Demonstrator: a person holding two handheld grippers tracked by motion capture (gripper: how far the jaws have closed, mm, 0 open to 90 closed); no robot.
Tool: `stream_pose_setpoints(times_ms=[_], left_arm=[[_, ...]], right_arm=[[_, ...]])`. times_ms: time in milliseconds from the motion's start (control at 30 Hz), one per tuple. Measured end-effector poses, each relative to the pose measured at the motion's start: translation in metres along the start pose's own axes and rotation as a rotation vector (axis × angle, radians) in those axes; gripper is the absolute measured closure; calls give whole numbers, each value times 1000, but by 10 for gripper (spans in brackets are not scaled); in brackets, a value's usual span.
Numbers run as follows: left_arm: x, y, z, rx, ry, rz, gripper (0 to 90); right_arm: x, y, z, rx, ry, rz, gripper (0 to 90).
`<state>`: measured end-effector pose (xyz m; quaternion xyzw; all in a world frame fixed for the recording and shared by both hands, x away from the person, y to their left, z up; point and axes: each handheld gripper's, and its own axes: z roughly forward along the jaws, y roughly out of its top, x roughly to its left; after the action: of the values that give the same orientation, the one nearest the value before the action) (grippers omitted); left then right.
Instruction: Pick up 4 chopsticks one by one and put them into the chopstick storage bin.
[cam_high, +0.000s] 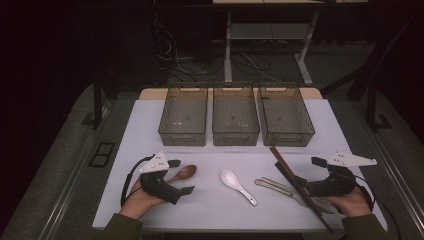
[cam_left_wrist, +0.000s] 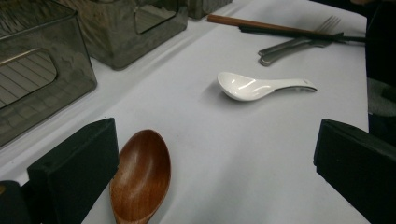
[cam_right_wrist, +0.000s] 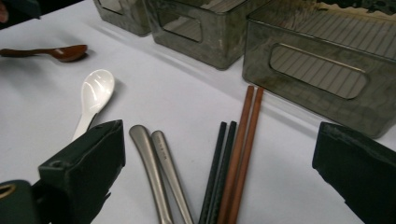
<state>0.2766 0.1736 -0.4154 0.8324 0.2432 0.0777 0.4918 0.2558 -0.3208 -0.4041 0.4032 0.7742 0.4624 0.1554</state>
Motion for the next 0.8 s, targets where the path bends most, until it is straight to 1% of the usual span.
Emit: stream_pose_setpoints(times_ms=[100,200,233,333,367,467,533,567,667,700,767,800], left_arm=[[0,0,0,-8,-4,-9,0],[0,-1,1,-4,-9,-9,0],[2,-1,1,0,-8,-8,0],[2,-1,1,-5,-8,-16,0],[2,-1,1,-6,-8,-18,0],[3,-1,0,-9,-6,-22,0],[3,-1,0,-9,-6,-23,0],[3,-2,0,-9,-6,-26,0],[3,-2,0,-10,-6,-25,0],[3,-2,1,-11,-5,-27,0],[3,-2,1,-9,-6,-26,0],[3,-2,1,-6,-7,-25,0]], right_arm=[[-1,2,3,15,-11,3,24],[-3,4,5,27,-20,3,24],[-4,6,6,36,-21,10,24],[-7,9,9,47,-30,3,24],[-8,11,10,58,-39,14,25],[-10,13,13,73,-51,19,26],[-11,14,14,79,-53,16,26],[-12,15,17,92,-59,17,48],[-13,16,21,101,-64,15,49],[-14,19,24,117,-65,19,67],[-16,20,27,119,-69,13,68],[-16,21,29,128,-67,17,95]])
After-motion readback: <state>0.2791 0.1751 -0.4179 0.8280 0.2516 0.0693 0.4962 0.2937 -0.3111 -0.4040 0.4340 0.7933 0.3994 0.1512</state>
